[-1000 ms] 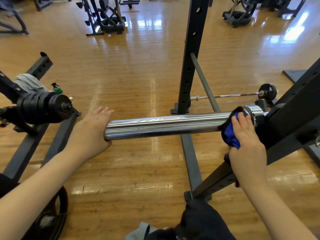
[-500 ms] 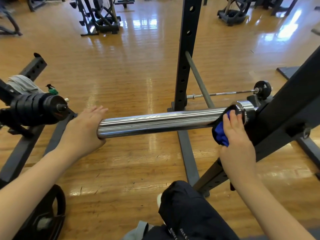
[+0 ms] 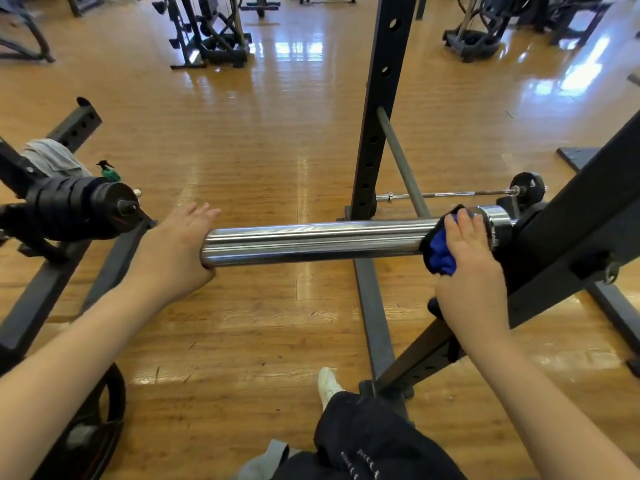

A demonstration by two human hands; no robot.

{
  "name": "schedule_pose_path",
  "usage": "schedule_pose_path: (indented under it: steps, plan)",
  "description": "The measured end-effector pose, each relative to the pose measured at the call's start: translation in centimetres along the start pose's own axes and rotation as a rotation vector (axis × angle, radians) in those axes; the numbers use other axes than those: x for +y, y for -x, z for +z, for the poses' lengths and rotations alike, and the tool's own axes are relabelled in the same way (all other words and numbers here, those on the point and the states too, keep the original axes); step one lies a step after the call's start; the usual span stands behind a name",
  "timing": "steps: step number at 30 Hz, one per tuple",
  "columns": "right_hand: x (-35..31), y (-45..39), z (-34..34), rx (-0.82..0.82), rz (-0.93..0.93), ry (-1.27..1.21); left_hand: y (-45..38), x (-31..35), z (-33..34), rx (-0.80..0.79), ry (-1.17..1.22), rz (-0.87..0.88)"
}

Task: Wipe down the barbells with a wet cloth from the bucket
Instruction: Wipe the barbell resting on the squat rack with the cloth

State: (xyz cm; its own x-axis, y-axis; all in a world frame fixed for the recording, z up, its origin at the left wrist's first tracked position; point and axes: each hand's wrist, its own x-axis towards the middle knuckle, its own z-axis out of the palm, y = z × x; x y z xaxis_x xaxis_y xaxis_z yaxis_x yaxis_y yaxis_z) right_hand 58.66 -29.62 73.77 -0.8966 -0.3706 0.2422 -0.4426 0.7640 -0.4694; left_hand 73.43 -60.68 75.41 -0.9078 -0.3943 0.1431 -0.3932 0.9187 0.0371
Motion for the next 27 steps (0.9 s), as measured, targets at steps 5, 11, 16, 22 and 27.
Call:
schedule_pose_path:
  steps: [5,11,16,22,27]
  plan:
    - [-0.7,-1.4,-0.5,-0.035,-0.035,0.062,-0.2,0.0,-0.3,-0.061,-0.013,-0.024]
    - [1.0,1.6,-0.1,0.055,0.003,-0.011,-0.1,0.2,-0.5,-0.075,-0.006,-0.028]
    - [-0.5,0.3,1.3,0.071,0.005,0.001,-0.1,-0.2,0.4,0.037,-0.043,-0.005]
    - [0.8,-0.2,0.3,0.093,-0.028,-0.078,2.7,0.6,2.7,0.332,-0.104,-0.001]
    - [0.4,-0.3,0.7,0.160,-0.031,-0.046,2.6,-0.4,4.9,0.503,-0.158,0.104]
